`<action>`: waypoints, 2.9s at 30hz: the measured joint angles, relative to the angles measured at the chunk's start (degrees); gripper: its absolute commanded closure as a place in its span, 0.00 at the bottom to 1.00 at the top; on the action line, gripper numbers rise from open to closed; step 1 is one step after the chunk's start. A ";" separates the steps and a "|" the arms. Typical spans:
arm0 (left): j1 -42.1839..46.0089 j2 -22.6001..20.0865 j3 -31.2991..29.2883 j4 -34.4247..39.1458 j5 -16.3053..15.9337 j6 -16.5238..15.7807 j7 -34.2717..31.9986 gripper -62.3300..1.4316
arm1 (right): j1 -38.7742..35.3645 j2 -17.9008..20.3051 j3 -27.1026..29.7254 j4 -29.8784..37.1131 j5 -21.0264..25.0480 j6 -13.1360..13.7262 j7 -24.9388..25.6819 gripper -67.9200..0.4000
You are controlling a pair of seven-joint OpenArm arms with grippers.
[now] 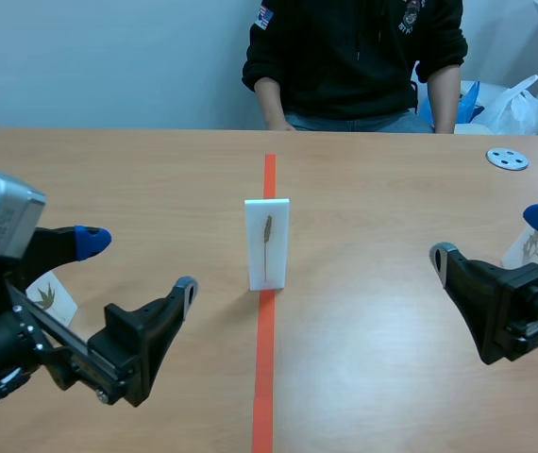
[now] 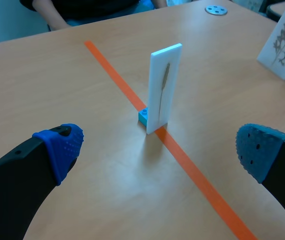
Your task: Sort the leaf by its shape. The table is split by an orange tape line. A compound leaf with several leaflets goes to the left side, a simple leaf with one blade goes to the right side. Return to the home posture when a red brick is placed on the table.
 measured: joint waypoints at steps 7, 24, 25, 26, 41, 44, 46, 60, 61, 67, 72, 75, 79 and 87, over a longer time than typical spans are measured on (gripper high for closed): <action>-10.27 0.17 7.91 -12.22 3.65 -0.11 -1.31 0.00 | 0.00 0.00 0.00 0.00 0.02 0.00 0.00 0.00; -34.99 11.69 19.30 -43.74 8.37 0.20 -8.72 0.00 | 0.00 0.00 0.00 0.00 0.02 0.00 0.00 0.00; -35.95 12.46 19.67 -45.29 9.46 0.28 -9.94 0.00 | 0.00 0.00 0.00 0.00 0.00 0.00 0.00 0.00; -36.83 13.18 20.02 -46.77 9.90 0.96 -10.78 0.00 | 0.00 0.00 0.00 0.00 0.00 0.00 0.00 0.00; -41.79 18.32 22.80 -55.45 12.17 2.84 -14.91 0.00 | 0.00 0.00 0.00 0.00 0.02 0.00 0.70 0.00; -41.77 18.25 22.80 -55.45 12.17 3.21 -14.88 0.08 | 0.00 0.00 0.00 0.00 0.02 0.00 0.68 0.00; -41.81 18.25 22.80 -55.45 12.17 3.30 -14.91 0.22 | 0.00 0.00 0.00 0.00 0.02 0.00 0.68 0.00; -41.81 18.23 22.80 -55.45 12.13 8.26 -15.13 0.62 | 0.00 0.00 0.00 0.00 0.02 0.00 0.68 0.00; -41.81 18.23 22.80 -55.45 12.15 8.24 -15.13 0.65 | 0.00 0.00 0.00 0.00 0.02 0.00 0.68 0.00; -41.81 18.25 22.80 -55.45 12.15 8.37 -15.13 0.83 | 0.00 0.00 0.00 0.00 0.02 0.00 0.68 0.00; -41.81 18.25 22.80 -55.45 12.15 8.37 -15.13 0.87 | 0.00 0.00 0.00 0.00 0.02 0.00 0.68 0.00; -41.81 18.25 22.80 -55.45 12.15 8.37 -15.08 0.87 | 0.00 0.00 0.00 0.00 0.02 0.00 0.68 0.00; -41.79 18.25 22.80 -55.06 11.50 8.37 -13.90 0.87 | 0.00 0.00 0.00 0.00 0.02 0.00 0.68 0.00; -35.39 17.92 19.93 -39.78 11.52 8.35 -2.93 0.87 | 0.00 0.00 0.00 0.00 0.00 0.00 1.07 0.00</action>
